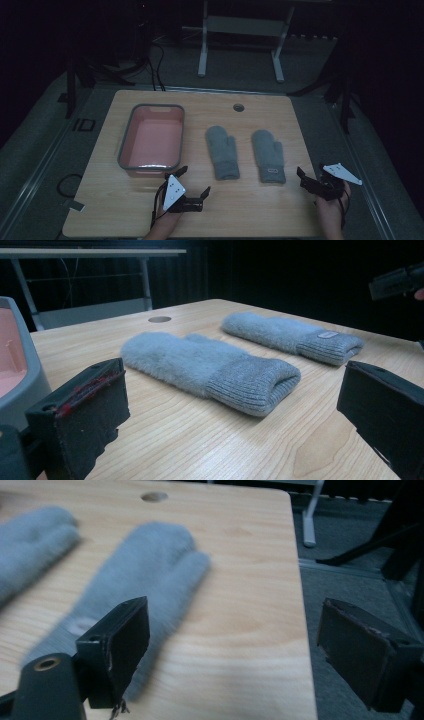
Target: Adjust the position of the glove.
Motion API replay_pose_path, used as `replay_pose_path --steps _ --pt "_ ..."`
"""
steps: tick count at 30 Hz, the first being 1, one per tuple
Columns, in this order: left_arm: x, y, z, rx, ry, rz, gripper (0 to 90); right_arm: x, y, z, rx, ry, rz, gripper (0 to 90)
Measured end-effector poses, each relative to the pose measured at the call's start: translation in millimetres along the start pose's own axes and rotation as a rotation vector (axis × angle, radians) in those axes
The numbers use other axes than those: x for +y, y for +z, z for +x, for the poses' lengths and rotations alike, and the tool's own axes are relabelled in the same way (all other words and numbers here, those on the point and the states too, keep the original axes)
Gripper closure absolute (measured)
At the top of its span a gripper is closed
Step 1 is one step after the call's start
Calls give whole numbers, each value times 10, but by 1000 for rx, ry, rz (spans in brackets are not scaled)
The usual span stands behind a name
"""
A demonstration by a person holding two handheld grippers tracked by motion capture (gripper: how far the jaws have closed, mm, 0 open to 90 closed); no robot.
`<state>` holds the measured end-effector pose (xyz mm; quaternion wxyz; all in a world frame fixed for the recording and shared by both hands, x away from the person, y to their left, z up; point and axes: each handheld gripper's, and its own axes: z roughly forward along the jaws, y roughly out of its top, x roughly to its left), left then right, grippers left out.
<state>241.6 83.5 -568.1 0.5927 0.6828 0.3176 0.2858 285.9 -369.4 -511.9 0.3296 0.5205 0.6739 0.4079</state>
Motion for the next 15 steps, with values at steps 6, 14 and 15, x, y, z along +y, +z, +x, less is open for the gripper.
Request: replay_pose_path --steps 6,14,15 --pt "0 1 10 -2 -13 -2 2 204 34 136 37 -40 17 139" --pt "-1 -2 10 -3 -11 -2 2 468 148 371 109 -94 43 142" --pt "-2 -2 10 -3 -11 -2 2 499 159 400 124 -93 43 142"
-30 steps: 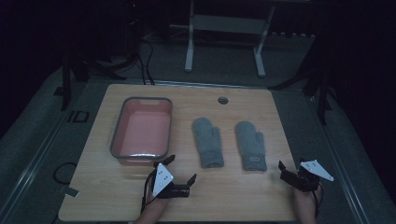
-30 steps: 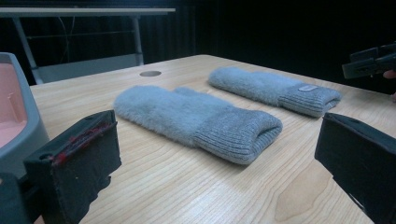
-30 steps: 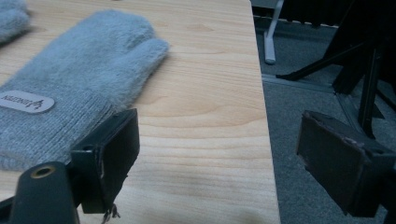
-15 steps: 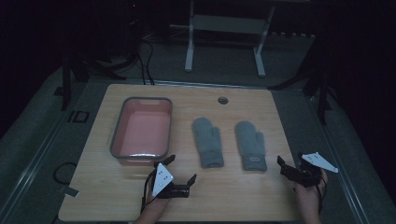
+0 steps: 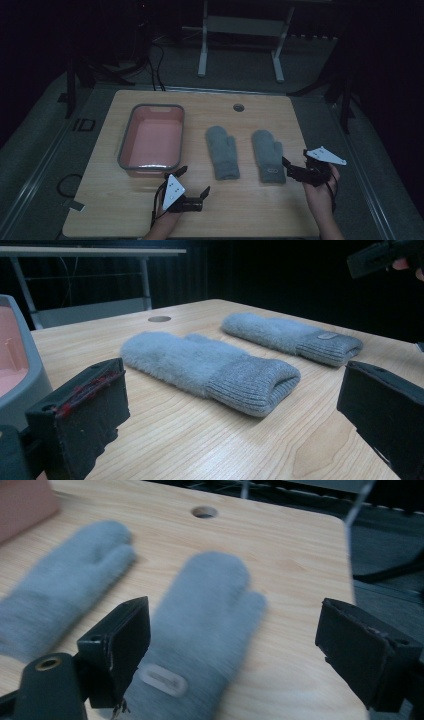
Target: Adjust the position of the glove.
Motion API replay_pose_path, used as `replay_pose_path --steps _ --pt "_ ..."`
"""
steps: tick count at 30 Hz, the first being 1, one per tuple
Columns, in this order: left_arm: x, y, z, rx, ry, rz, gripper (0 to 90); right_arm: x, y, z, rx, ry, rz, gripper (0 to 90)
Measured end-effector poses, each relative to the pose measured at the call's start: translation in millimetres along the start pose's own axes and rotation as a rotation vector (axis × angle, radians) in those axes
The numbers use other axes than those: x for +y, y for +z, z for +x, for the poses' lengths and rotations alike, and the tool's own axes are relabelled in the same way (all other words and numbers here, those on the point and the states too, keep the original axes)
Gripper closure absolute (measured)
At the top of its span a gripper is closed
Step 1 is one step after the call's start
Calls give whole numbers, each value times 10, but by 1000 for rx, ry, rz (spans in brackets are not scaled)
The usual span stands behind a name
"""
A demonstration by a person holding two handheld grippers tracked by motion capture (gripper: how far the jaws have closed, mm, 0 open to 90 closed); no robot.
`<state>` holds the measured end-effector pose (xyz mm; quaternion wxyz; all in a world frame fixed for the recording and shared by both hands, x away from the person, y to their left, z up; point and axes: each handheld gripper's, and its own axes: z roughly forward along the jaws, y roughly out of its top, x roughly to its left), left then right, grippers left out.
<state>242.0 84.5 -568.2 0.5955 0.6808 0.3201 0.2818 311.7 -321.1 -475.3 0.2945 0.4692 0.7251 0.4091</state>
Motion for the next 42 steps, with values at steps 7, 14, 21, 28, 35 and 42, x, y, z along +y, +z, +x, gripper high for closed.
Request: replay_pose_path --steps 7,14,21,28,35,42 --pt "0 -1 0 0 1 1 2 217 128 210 50 -48 6 136" --pt "0 -1 2 -2 0 1 2 370 310 415 118 -82 20 136" --pt "0 -1 1 -8 0 0 2 476 518 614 198 -120 34 136" --pt "0 -2 3 -10 -1 1 2 562 797 831 288 -115 62 136" --pt "0 -1 9 -15 -8 -1 2 546 1136 1104 336 -149 111 124" --pt "0 -2 12 -20 -12 -1 2 511 1468 1284 368 -199 182 175"
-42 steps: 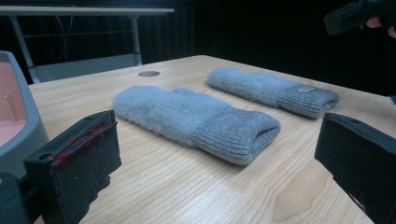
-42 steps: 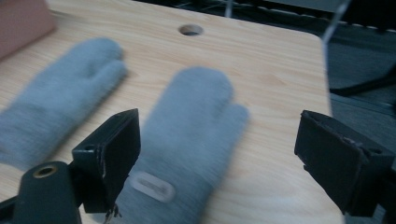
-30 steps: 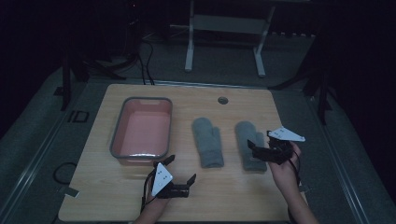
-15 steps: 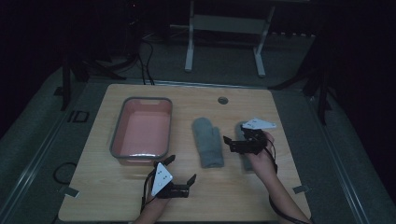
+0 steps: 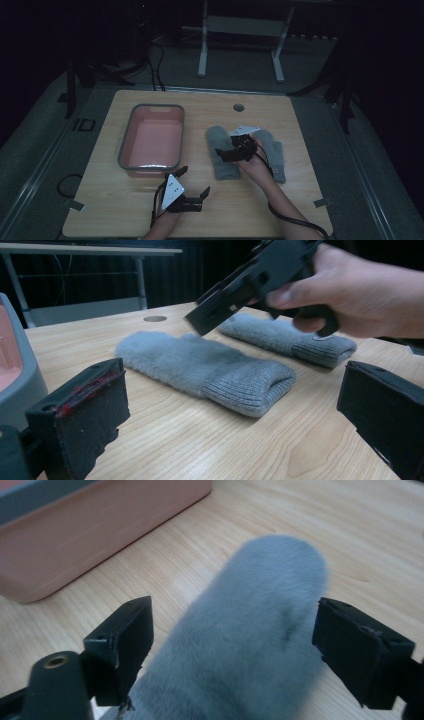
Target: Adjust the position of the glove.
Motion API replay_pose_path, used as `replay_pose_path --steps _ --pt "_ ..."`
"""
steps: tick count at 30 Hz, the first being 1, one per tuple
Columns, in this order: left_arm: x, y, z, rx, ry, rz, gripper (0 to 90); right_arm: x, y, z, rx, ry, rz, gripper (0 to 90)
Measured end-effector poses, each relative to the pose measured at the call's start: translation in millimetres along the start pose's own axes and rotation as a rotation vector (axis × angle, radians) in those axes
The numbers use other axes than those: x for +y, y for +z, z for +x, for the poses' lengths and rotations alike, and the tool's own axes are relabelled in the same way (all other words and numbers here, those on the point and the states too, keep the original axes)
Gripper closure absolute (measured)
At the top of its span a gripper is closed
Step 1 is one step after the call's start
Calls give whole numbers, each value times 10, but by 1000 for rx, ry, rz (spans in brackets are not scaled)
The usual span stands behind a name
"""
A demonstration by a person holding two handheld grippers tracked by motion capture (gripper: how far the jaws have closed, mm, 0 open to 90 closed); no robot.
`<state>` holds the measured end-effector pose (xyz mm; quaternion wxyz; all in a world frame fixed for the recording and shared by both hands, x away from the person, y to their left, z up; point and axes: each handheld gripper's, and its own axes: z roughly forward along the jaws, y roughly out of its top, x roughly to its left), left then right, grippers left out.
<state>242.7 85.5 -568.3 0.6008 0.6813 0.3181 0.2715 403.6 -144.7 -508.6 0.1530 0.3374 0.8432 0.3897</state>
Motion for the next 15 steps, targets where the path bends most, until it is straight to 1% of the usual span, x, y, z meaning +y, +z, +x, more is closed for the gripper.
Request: replay_pose_path --steps 2,5,6,9,10,11,13,15 --pt "0 0 1 0 -2 0 2 11 76 -10 8 -8 3 221" --pt "0 1 3 -1 -5 -2 2 29 170 -11 0 -22 9 268" --pt "0 0 3 -3 -8 -1 2 33 199 -13 -8 -27 10 308" --pt "0 0 4 -4 -9 -1 2 36 283 -26 -15 -24 25 362" --pt "0 -1 5 -4 -10 -1 2 31 309 -28 -16 -28 37 407" --pt "0 -1 5 -4 -9 -1 2 22 335 -28 -16 -31 47 413" --pt "-1 -1 4 -6 -12 -1 2 -5 391 -20 -36 -26 66 403" --pt "-1 -1 5 -6 -14 -1 2 -40 452 -4 -58 -36 95 402"
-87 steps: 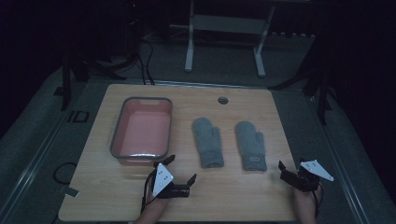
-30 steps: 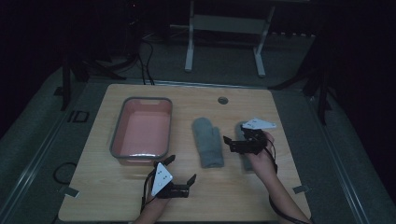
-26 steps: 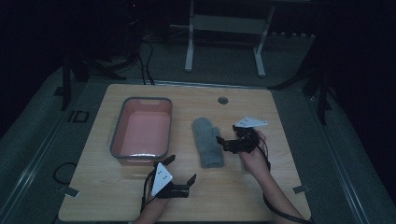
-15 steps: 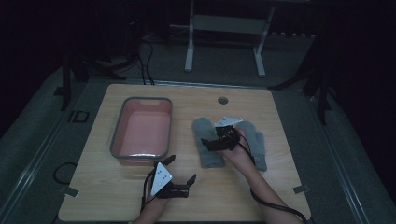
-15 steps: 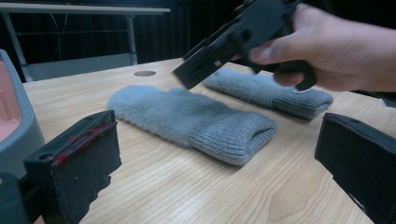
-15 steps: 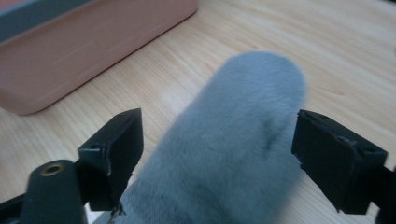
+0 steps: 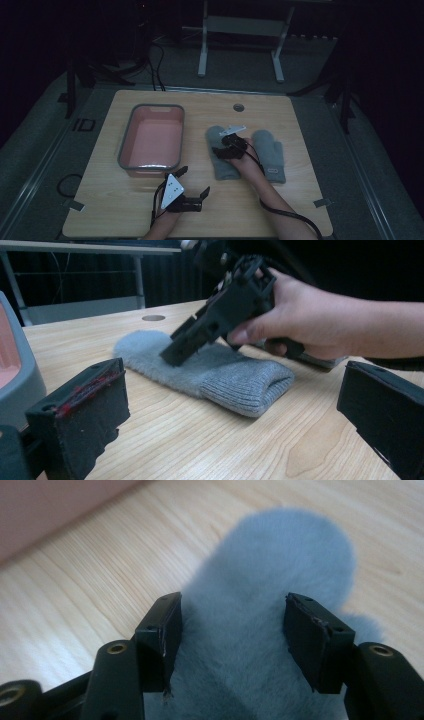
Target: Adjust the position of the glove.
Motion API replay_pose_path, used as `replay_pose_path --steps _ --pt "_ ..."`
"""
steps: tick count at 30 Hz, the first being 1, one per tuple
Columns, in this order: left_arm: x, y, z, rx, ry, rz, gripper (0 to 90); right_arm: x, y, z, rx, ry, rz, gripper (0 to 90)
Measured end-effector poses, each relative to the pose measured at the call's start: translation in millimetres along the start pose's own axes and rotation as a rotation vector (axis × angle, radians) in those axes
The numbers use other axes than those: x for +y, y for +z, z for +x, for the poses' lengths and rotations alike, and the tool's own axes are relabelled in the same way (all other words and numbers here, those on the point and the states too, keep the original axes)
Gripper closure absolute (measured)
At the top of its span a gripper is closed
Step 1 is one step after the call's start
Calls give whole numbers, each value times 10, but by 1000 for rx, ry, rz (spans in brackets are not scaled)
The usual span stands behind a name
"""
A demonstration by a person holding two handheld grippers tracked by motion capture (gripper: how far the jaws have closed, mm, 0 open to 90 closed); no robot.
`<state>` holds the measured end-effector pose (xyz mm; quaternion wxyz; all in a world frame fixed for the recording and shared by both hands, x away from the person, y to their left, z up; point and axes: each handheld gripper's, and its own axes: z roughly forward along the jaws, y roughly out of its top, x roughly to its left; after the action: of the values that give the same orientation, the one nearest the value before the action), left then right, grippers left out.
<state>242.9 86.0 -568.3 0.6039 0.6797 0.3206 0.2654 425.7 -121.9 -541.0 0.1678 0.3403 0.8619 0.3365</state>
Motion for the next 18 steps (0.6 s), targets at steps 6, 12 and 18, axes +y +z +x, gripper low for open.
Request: replay_pose_path --steps 6,12,18 --pt "0 0 0 1 0 1 2 -74 57 31 -22 4 -7 536" --pt "1 0 -1 2 0 2 2 -90 36 125 -73 2 -27 769" --pt "1 0 3 1 -2 2 2 -70 -123 122 -78 75 -65 821"
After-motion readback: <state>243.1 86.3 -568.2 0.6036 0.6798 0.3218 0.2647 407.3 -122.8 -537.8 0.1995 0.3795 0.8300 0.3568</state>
